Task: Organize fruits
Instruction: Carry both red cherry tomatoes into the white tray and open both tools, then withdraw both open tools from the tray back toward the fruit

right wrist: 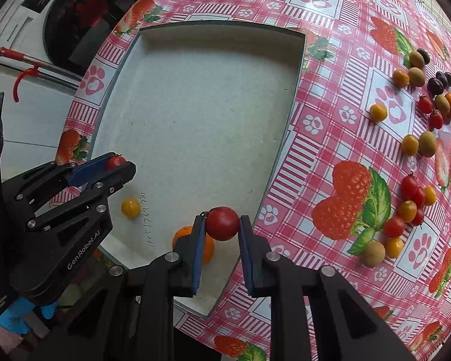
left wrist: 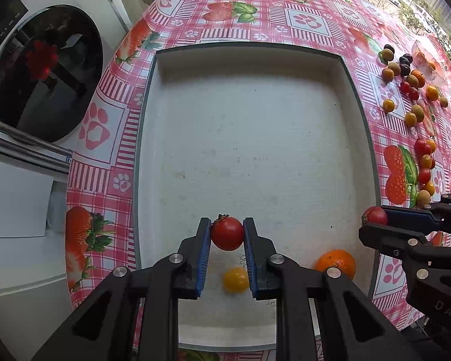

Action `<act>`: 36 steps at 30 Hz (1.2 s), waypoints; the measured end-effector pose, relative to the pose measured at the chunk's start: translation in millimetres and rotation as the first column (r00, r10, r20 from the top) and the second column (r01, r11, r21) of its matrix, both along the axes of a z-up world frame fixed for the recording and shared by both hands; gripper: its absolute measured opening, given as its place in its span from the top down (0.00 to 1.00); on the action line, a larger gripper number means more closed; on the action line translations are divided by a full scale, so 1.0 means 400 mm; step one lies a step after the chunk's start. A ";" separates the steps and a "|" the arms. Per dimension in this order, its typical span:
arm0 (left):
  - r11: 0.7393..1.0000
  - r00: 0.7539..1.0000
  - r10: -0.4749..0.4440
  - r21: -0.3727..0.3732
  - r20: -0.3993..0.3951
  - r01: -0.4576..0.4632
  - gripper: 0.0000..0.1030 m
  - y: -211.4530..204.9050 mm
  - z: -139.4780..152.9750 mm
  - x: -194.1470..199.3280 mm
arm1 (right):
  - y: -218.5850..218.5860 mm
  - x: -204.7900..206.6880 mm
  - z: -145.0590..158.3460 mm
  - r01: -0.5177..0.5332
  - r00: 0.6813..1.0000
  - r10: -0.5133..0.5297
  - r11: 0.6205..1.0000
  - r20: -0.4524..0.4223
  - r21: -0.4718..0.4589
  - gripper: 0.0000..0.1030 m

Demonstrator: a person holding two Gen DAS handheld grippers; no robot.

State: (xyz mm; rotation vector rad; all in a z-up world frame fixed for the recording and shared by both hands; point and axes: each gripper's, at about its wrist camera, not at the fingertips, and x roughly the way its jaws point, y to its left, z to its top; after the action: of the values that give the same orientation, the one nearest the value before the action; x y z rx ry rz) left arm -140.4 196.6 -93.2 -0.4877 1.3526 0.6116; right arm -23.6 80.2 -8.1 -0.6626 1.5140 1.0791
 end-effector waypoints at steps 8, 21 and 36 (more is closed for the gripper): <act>1.000 0.999 -0.013 -0.017 -0.033 0.013 0.78 0.010 -0.043 -0.018 | 0.014 -0.029 -0.054 -0.045 0.999 0.045 0.998 0.001 -0.051 0.77; 0.999 0.998 -0.016 -0.036 -0.061 0.014 0.68 -0.018 -0.072 0.001 | 0.090 -0.061 -0.080 -0.059 0.998 0.058 0.996 -0.008 -0.066 0.62; 0.995 0.999 0.033 -0.097 0.013 -0.031 0.33 -0.007 -0.003 0.024 | 0.034 0.009 0.051 0.051 0.999 -0.051 0.998 0.000 0.042 0.10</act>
State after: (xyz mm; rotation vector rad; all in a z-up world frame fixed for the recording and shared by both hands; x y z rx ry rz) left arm -130.7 193.9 -94.3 -0.5925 1.3675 0.5692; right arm -19.9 93.7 12.2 -0.5920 1.4955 1.0685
